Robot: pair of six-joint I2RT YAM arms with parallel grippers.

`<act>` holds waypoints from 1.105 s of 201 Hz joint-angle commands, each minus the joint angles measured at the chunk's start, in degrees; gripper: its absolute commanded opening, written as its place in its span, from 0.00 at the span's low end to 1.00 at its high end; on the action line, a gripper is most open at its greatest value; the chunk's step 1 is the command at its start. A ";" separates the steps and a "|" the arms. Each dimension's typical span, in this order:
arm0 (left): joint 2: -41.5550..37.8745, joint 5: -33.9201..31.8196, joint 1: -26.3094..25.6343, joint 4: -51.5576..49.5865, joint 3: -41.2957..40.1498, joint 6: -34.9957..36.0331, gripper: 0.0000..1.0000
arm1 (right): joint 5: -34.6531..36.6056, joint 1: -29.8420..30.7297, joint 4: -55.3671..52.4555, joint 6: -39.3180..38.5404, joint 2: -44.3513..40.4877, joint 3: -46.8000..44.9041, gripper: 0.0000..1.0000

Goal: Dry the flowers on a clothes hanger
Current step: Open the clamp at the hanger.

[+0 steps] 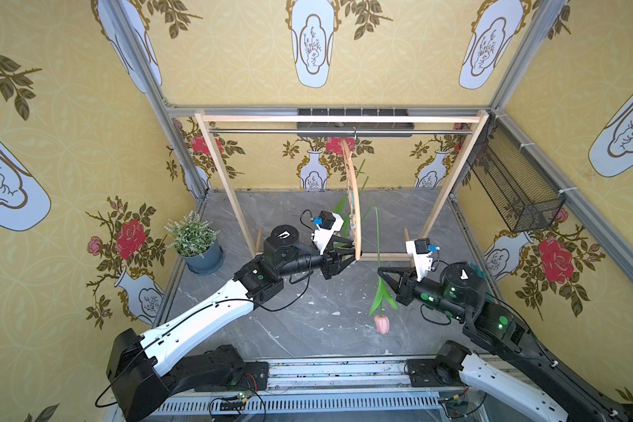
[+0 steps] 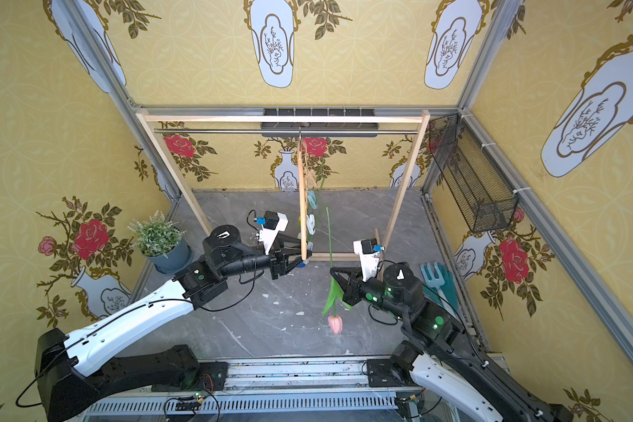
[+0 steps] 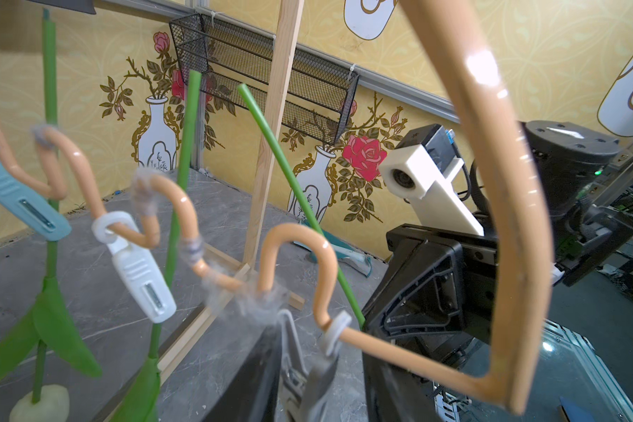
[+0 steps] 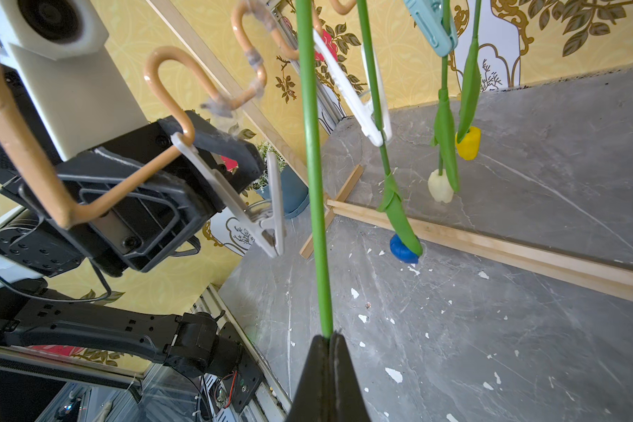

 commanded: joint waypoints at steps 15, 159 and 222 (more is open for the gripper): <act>0.02 1.00 0.00 1.91 -1.42 -0.34 0.54 | -0.83 0.03 3.40 -0.53 0.71 0.29 0.00; 0.36 16.25 5.00 7.86 -4.56 -5.80 0.74 | -2.59 0.04 4.86 -0.43 1.75 0.67 0.00; 2.20 20.62 7.05 11.76 -4.62 -7.90 0.73 | -3.46 0.03 5.54 -0.28 2.12 0.43 0.00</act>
